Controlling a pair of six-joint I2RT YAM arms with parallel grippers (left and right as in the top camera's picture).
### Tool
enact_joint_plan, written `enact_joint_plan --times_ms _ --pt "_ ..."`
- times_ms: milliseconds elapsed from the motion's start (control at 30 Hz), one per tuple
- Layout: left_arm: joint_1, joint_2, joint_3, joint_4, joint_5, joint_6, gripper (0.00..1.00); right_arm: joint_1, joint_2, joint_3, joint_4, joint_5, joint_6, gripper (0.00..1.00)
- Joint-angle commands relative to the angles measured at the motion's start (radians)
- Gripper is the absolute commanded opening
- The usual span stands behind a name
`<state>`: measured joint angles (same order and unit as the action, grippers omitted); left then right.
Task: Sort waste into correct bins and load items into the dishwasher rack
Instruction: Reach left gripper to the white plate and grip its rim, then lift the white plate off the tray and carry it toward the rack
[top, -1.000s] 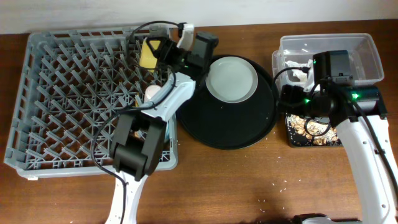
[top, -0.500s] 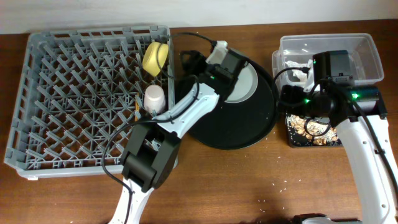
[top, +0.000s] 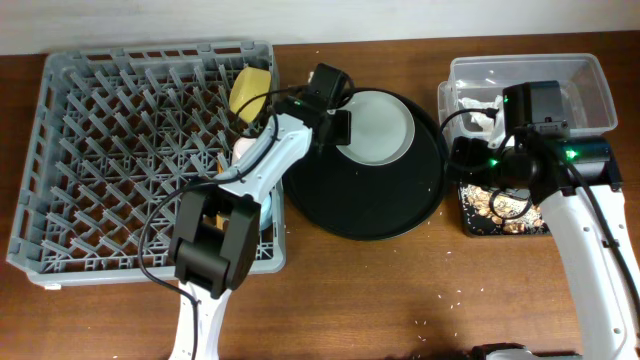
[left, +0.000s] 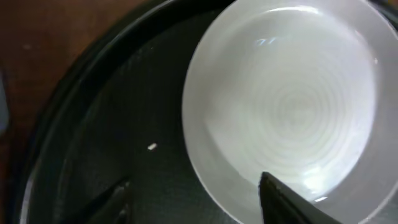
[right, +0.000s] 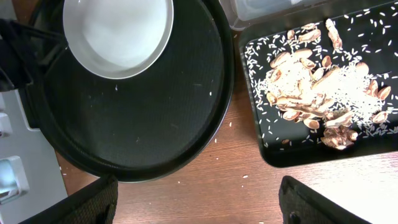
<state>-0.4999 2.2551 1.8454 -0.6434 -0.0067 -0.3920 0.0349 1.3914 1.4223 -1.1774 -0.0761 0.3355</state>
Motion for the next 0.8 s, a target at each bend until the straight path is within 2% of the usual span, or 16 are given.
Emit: enact_joint_plan --times_ms 0,333,633,767 --pt "-0.029 -0.016 0.001 0.006 0.044 -0.068 0.52 -0.003 0.003 0.007 0.000 -0.001 -0.007 0.84" --pt "-0.054 0.086 0.001 -0.002 0.036 -0.132 0.40 -0.003 0.003 0.007 -0.002 -0.001 -0.008 0.84" --pt "-0.053 0.084 0.002 -0.043 0.018 -0.132 0.40 -0.003 0.003 0.007 -0.001 -0.001 -0.007 0.84" --pt "-0.040 0.031 0.008 -0.074 0.018 -0.131 0.41 -0.003 0.003 0.007 -0.001 -0.001 -0.007 0.84"
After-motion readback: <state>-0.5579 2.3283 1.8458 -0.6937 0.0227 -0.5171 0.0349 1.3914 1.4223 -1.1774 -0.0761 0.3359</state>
